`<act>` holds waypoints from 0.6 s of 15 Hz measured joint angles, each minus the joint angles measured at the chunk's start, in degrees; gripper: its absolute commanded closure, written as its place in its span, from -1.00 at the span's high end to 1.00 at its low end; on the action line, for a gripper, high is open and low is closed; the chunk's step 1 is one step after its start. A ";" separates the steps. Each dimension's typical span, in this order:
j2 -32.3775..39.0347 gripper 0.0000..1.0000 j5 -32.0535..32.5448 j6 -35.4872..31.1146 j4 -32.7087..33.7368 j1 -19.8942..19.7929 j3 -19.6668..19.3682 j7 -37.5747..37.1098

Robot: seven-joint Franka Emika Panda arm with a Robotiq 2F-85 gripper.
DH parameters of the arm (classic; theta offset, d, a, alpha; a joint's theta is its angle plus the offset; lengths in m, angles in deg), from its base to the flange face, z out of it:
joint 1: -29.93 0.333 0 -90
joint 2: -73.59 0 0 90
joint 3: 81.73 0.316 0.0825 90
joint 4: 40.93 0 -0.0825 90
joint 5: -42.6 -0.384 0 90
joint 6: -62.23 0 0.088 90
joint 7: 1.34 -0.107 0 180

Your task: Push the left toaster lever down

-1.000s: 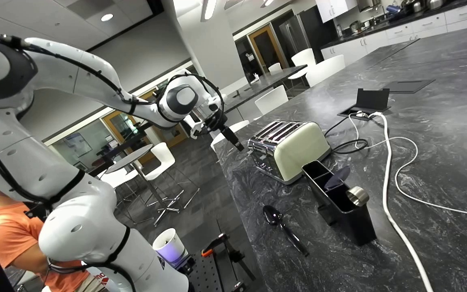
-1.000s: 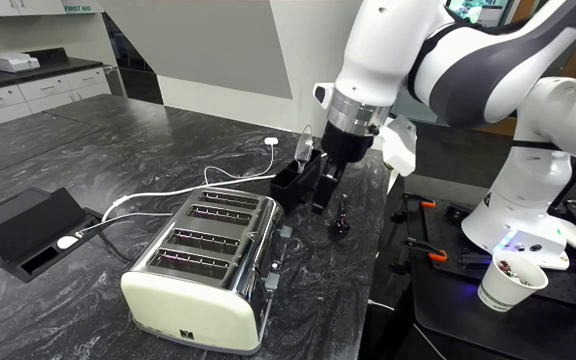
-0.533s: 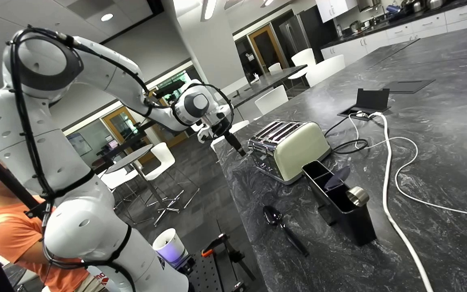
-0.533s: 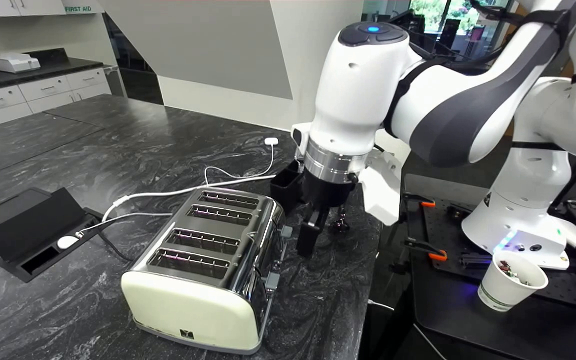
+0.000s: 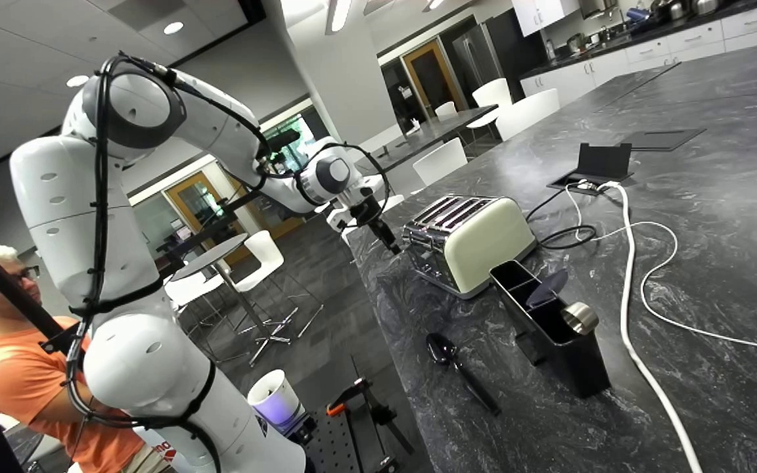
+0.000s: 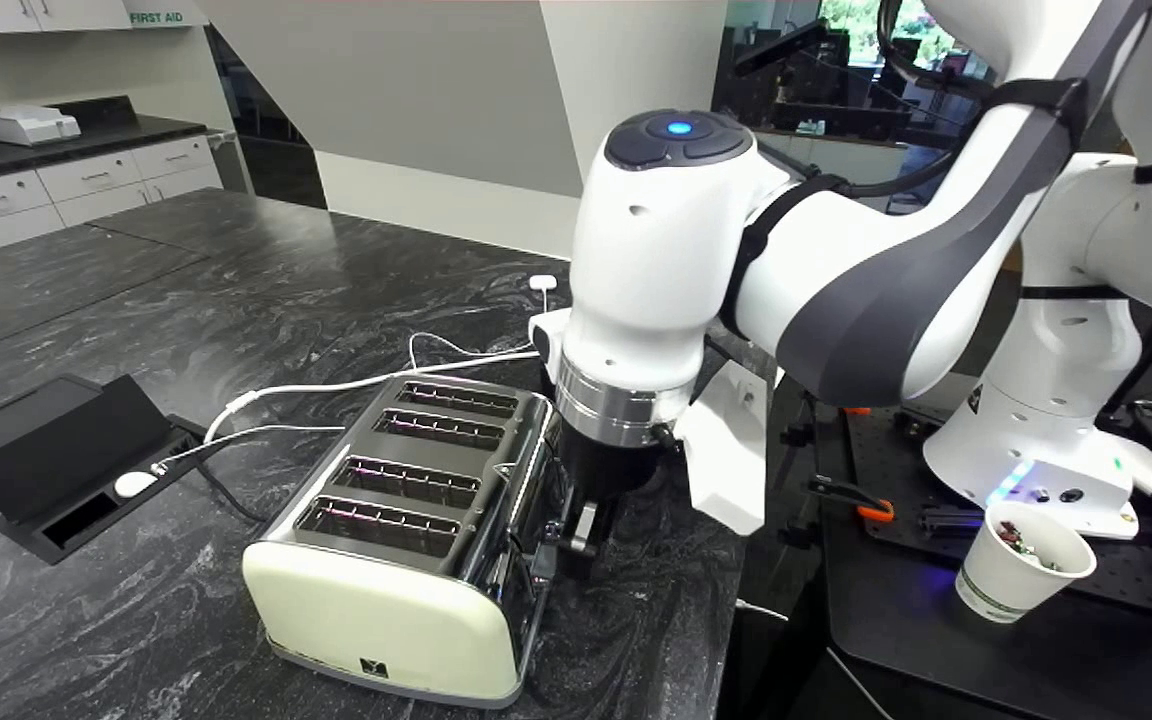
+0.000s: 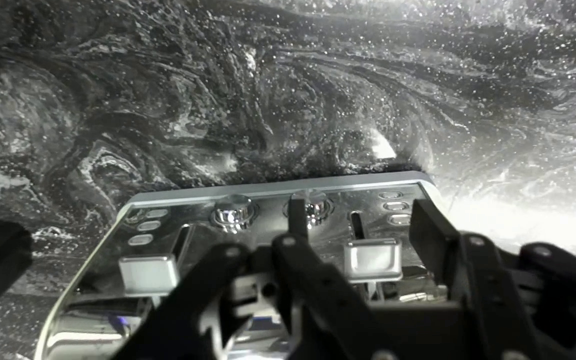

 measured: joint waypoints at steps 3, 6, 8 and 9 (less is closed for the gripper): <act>1.15 -0.93 0.00 0.00 2.27 1.71 -1.27 0.04; 1.74 -1.00 0.00 0.00 3.88 2.67 -2.38 0.06; 2.14 -1.00 0.00 0.00 4.58 2.99 -3.01 0.07; 2.35 -1.00 0.00 0.00 4.81 3.03 -3.26 0.07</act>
